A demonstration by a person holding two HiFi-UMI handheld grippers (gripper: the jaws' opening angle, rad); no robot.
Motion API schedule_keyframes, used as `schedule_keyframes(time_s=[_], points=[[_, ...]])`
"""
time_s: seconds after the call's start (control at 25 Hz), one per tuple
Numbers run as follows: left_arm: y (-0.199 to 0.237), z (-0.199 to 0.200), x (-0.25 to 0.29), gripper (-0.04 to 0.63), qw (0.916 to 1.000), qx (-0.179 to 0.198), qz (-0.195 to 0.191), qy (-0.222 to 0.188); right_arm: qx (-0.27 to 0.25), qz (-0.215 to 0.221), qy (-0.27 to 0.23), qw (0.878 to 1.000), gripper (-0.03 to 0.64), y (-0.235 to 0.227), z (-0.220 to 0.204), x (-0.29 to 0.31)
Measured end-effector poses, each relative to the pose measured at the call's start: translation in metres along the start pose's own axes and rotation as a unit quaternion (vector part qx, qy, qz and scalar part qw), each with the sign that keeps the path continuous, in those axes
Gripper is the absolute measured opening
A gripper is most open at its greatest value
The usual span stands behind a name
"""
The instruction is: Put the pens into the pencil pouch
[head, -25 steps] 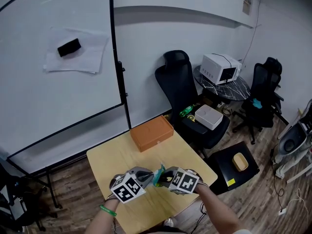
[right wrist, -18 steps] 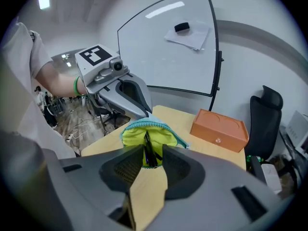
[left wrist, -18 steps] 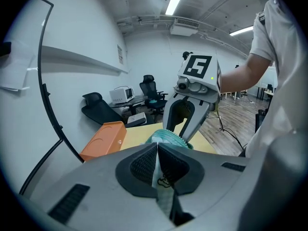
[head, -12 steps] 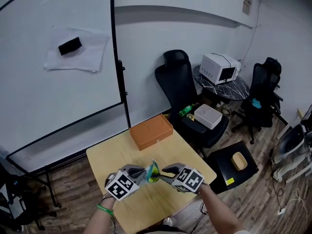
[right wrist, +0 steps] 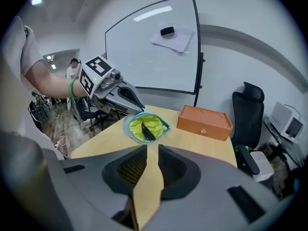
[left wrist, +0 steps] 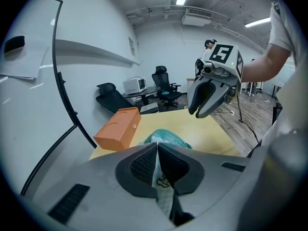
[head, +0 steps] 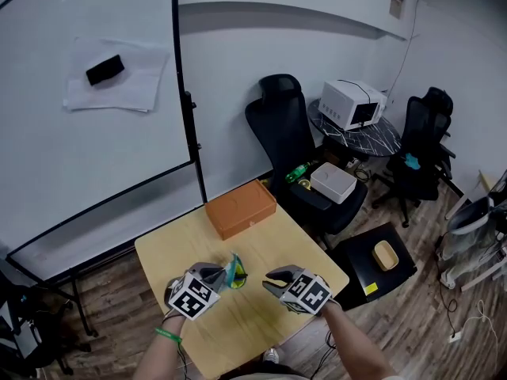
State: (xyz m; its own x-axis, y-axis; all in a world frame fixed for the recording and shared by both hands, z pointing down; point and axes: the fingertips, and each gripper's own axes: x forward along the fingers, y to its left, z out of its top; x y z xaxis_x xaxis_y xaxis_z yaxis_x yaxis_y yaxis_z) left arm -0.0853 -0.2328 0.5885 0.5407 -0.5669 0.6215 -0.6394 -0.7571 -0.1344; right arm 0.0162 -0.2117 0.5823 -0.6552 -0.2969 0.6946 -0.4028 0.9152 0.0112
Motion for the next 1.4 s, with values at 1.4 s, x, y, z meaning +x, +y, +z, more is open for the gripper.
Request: schedule_keyframes(time_s=[1.4], points=[[-0.089,-0.048,0.065,0.037,0.994,-0.089,-0.057,0.027,0.053,-0.006,0.015,0.998,0.052,0.013,-0.057,-0.012]])
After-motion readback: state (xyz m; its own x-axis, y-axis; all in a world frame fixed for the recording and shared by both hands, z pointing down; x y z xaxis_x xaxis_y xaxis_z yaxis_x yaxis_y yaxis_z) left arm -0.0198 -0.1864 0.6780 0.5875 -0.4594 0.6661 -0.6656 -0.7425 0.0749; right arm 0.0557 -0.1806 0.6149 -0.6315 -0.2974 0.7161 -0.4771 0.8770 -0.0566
